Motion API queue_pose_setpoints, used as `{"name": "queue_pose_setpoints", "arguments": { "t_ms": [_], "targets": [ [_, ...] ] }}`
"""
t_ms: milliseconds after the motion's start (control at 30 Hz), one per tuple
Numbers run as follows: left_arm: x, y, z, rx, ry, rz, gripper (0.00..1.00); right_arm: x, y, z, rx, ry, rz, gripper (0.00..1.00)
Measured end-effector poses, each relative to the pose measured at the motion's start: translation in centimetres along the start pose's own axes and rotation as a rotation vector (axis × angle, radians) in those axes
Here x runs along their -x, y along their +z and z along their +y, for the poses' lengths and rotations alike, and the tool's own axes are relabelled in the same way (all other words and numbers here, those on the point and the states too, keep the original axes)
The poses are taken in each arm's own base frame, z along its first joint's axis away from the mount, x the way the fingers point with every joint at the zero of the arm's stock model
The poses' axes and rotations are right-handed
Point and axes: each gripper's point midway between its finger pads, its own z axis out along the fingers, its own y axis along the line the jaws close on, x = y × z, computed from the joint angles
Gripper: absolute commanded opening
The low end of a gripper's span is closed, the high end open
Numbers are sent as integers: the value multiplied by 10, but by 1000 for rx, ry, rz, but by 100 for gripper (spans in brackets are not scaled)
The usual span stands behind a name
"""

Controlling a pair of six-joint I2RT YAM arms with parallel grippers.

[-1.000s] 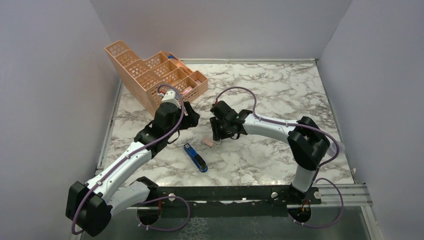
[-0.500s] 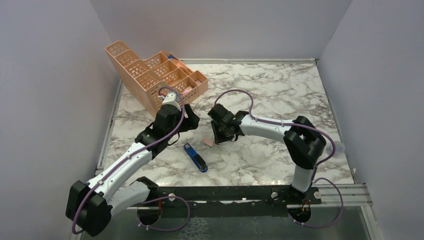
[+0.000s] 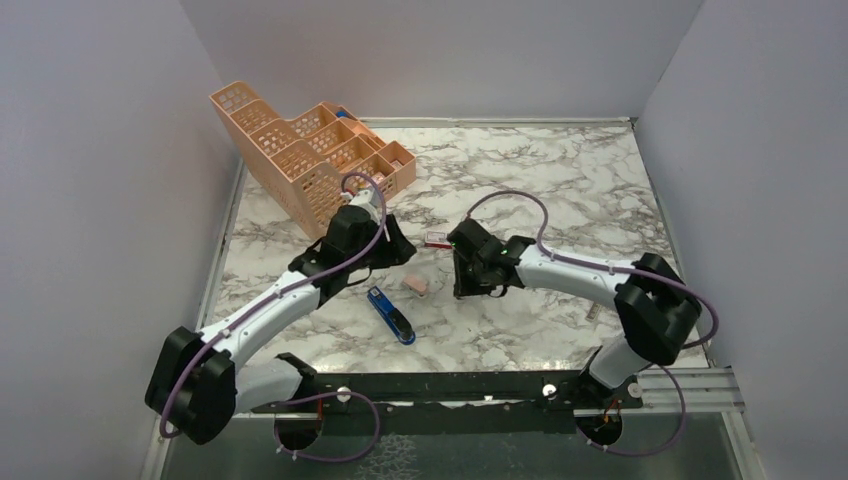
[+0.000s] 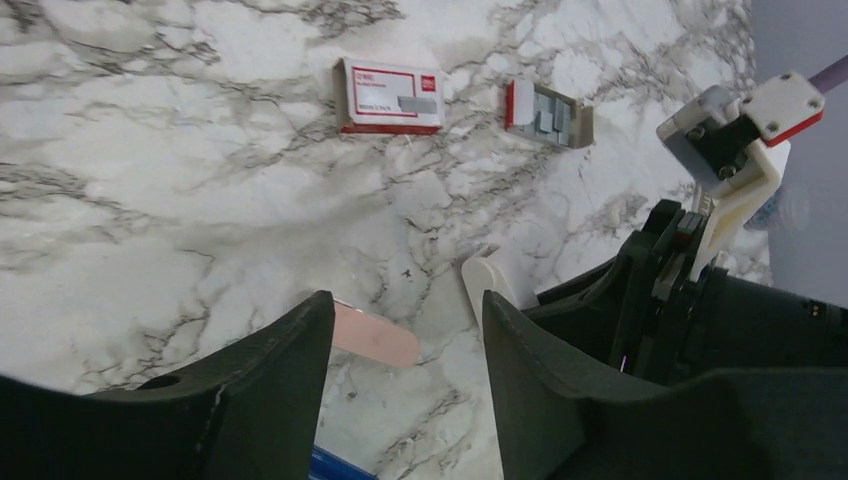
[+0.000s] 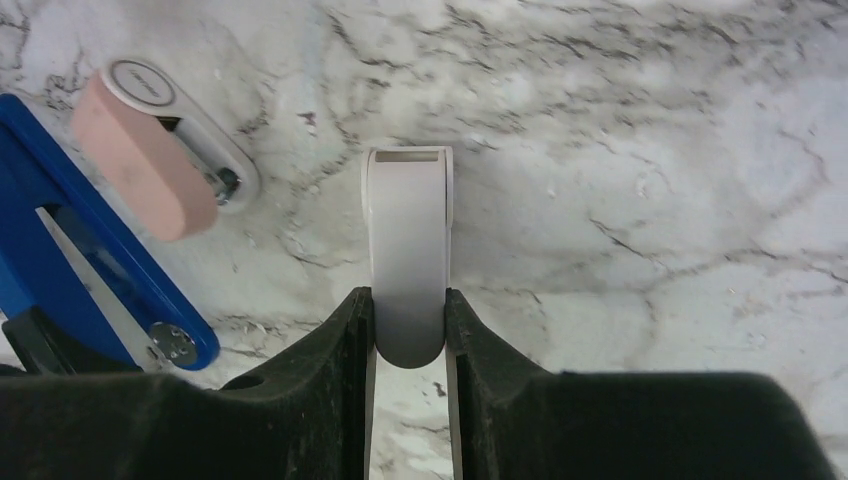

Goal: Load the staples into the stapler

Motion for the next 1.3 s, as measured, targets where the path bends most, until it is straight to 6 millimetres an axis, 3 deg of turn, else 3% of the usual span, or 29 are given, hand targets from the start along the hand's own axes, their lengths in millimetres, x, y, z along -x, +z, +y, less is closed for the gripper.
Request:
{"name": "queue_pose_setpoints", "arguments": {
  "t_ms": [233, 333, 400, 533, 700, 833, 1033, 1300],
  "targets": [
    [-37, 22, -28, -110, 10, 128, 54, -4, -15, -39, 70, 185, 22, 22],
    [-50, 29, -45, -167, 16, 157, 57, -2, -22, -45, 122, 251, 18, 21],
    [-57, 32, -56, -204, 23, 170, 62, -1, -27, -46, 165, 292, 17, 22],
    [-73, 41, -75, -272, 40, 193, 63, 3, -37, -44, 248, 363, 16, 22],
    [-92, 47, -87, -319, 68, 212, 44, 15, -50, -34, 348, 416, 3, 21],
    [-98, 46, -88, -341, 76, 204, 41, 20, -59, -26, 407, 442, 9, 22],
    [-100, 46, -87, -367, 77, 180, 41, 23, -67, -21, 452, 462, 10, 22],
    [-98, 46, -94, -408, 57, 158, 53, 25, -69, -19, 469, 472, 16, 22]
  ]
}}
